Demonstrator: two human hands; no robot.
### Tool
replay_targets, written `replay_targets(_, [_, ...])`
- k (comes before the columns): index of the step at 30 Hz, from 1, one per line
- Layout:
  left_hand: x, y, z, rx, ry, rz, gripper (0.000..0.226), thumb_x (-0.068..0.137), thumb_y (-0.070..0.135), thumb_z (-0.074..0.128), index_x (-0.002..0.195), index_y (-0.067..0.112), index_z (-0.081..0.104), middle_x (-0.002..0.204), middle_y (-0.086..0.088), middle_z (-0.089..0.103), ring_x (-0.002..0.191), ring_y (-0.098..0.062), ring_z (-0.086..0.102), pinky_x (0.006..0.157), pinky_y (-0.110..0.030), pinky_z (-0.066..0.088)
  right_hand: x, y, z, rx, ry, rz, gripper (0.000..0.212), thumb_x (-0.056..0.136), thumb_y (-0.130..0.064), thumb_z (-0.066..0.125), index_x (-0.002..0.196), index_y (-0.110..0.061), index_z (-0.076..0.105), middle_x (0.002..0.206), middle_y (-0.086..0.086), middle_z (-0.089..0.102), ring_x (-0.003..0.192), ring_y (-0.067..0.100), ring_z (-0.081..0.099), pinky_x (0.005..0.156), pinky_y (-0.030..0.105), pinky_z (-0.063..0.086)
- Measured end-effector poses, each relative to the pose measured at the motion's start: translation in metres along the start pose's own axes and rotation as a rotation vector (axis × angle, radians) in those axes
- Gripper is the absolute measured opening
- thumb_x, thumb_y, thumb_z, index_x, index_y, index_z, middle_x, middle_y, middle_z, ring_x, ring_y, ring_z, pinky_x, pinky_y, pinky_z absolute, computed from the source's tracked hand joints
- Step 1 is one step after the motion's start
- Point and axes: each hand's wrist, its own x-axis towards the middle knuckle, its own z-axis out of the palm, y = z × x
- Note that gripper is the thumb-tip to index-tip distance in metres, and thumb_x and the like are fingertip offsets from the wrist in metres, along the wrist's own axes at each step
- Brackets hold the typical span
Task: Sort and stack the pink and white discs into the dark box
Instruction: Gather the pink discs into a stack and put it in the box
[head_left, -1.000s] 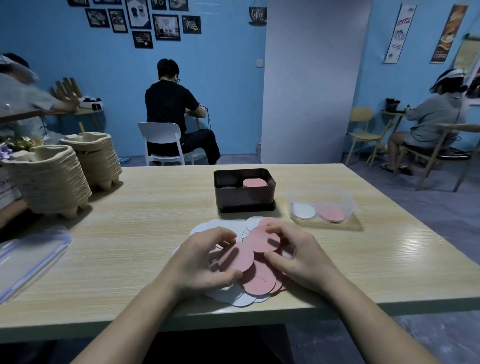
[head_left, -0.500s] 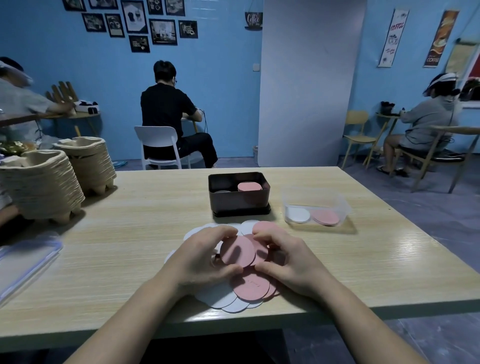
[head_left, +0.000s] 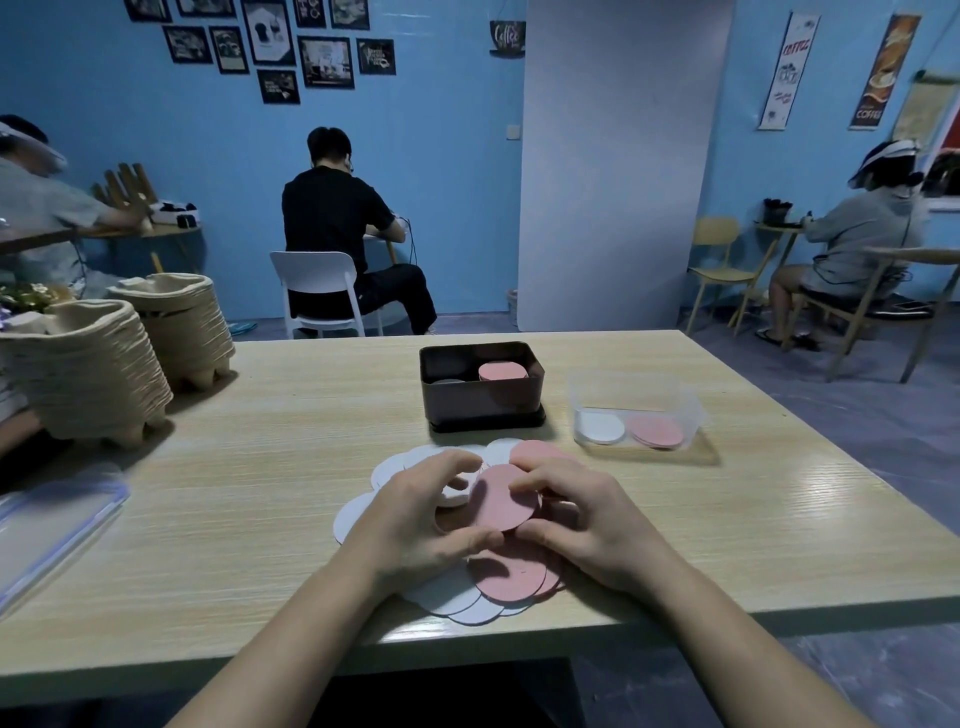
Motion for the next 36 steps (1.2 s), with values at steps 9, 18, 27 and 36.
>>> replay_targets(9, [0.001, 0.001, 0.0, 0.087, 0.055, 0.098, 0.025, 0.08, 0.032, 0.086, 0.091, 0.025, 0.065, 0.085, 0.014, 0.065, 0.083, -0.011, 0.062, 0.069, -0.029, 0.056, 0.0, 0.004, 0.002, 0.141, -0.005, 0.051, 0.029, 0.081, -0.011, 0.082, 0.105, -0.023, 0.069, 0.133, -0.007, 0.061, 0.129, 0.013, 0.055, 0.096, 0.039, 0.057])
replay_targets(18, [0.001, -0.002, 0.004, 0.059, 0.08, 0.063, 0.032, 0.075, 0.012, 0.09, 0.098, 0.026, 0.072, 0.092, 0.019, 0.065, 0.092, -0.009, 0.063, 0.072, -0.023, 0.057, 0.001, 0.01, 0.002, -0.073, 0.024, -0.006, 0.03, 0.081, -0.023, 0.083, 0.108, -0.026, 0.069, 0.142, -0.006, 0.057, 0.139, 0.007, 0.046, 0.108, 0.045, 0.046])
replay_targets(27, [0.004, -0.007, 0.005, 0.064, 0.07, 0.047, 0.042, 0.075, 0.011, 0.089, 0.109, 0.027, 0.072, 0.098, 0.018, 0.068, 0.092, -0.006, 0.065, 0.073, -0.021, 0.056, 0.003, 0.009, 0.002, -0.039, -0.004, 0.006, 0.041, 0.075, -0.026, 0.087, 0.113, -0.027, 0.069, 0.144, -0.012, 0.051, 0.132, 0.009, 0.051, 0.102, 0.04, 0.052])
replay_targets(36, [0.003, -0.006, 0.005, 0.107, 0.068, 0.054, 0.042, 0.074, 0.011, 0.09, 0.107, 0.027, 0.07, 0.094, 0.027, 0.062, 0.087, 0.0, 0.061, 0.071, -0.007, 0.046, 0.004, 0.011, 0.002, -0.071, -0.002, -0.015, 0.046, 0.076, -0.025, 0.087, 0.119, -0.022, 0.069, 0.144, -0.009, 0.053, 0.138, 0.006, 0.045, 0.108, 0.04, 0.048])
